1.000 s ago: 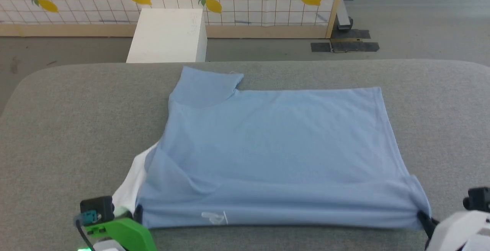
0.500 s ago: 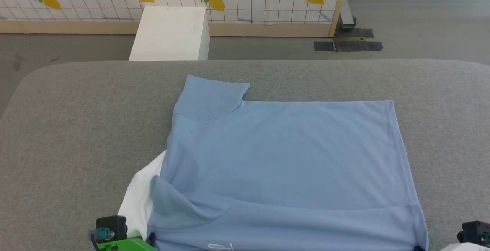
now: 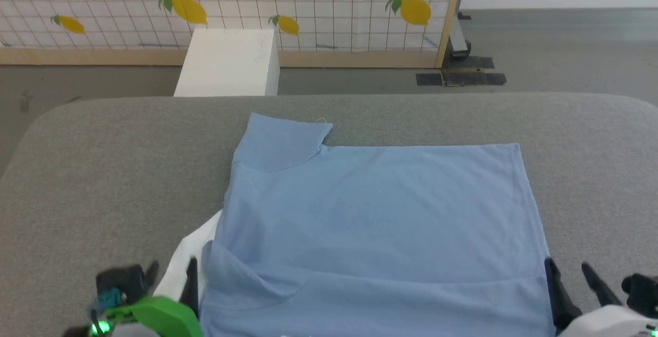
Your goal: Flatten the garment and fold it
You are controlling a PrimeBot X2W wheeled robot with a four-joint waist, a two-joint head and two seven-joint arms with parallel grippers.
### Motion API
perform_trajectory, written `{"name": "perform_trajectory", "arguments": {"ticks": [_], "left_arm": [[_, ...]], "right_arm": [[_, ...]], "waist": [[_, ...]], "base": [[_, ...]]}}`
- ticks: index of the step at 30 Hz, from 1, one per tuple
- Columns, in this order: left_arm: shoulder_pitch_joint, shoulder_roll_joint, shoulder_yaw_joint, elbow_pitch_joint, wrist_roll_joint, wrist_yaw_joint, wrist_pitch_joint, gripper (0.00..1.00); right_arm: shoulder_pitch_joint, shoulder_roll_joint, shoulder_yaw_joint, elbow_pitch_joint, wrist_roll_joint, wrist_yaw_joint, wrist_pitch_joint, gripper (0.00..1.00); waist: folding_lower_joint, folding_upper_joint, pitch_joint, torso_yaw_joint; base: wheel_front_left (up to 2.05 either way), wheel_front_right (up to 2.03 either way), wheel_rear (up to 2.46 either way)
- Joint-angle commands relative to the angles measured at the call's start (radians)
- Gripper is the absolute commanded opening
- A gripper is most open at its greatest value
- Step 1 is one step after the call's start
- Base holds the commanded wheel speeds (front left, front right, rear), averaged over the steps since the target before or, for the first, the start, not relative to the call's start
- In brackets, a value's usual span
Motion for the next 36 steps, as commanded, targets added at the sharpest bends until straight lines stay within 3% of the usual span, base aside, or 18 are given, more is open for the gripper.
{"name": "perform_trajectory", "arguments": {"ticks": [1, 6, 11, 16, 21, 26, 36], "left_arm": [[-0.053, 0.011, 0.007, -0.004, 0.023, -0.016, -0.030, 1.00], [-0.235, 0.009, -0.016, 0.053, 0.065, -0.113, -0.108, 1.00], [-0.450, 0.002, -0.023, 0.175, 0.068, -0.191, -0.101, 1.00], [-0.692, 0.007, -0.037, 0.315, 0.073, -0.256, -0.021, 1.00], [-0.893, 0.033, -0.056, 0.448, 0.057, -0.323, 0.145, 1.00], [-1.039, 0.051, -0.076, 0.561, 0.050, -0.309, 0.371, 1.00], [-1.106, 0.095, -0.069, 0.626, 0.041, -0.180, 0.638, 1.00]], "right_arm": [[-0.031, -0.001, 0.009, -0.012, -0.018, -0.002, -0.042, 1.00], [-0.104, -0.002, 0.050, -0.027, -0.074, -0.002, -0.190, 1.00], [-0.178, -0.015, 0.085, -0.036, -0.106, -0.002, -0.263, 1.00], [-0.250, -0.016, 0.123, -0.045, -0.120, -0.002, -0.279, 1.00], [-0.306, -0.011, 0.165, -0.058, -0.115, -0.002, -0.277, 1.00], [-0.343, -0.007, 0.186, -0.064, -0.107, -0.002, -0.283, 1.00], [-0.395, -0.002, 0.233, -0.012, -0.062, -0.002, -0.311, 1.00]], "waist": [[0.0000, 0.0000, 0.032, -0.016], [0.0000, 0.0000, 0.103, -0.031], [0.0000, 0.0000, 0.188, -0.056], [0.0000, 0.0000, 0.283, -0.103], [0.0000, 0.0000, 0.361, -0.152], [0.0000, 0.0000, 0.425, -0.192], [0.0000, 0.0000, 0.496, -0.270]], "base": [[0.00, 0.00, 0.00], [0.00, 0.00, 0.00], [0.00, 0.00, 0.00], [0.00, 0.00, 0.00], [0.00, 0.00, 0.00], [0.00, 0.00, 0.00], [0.00, 0.00, 0.00]]}}
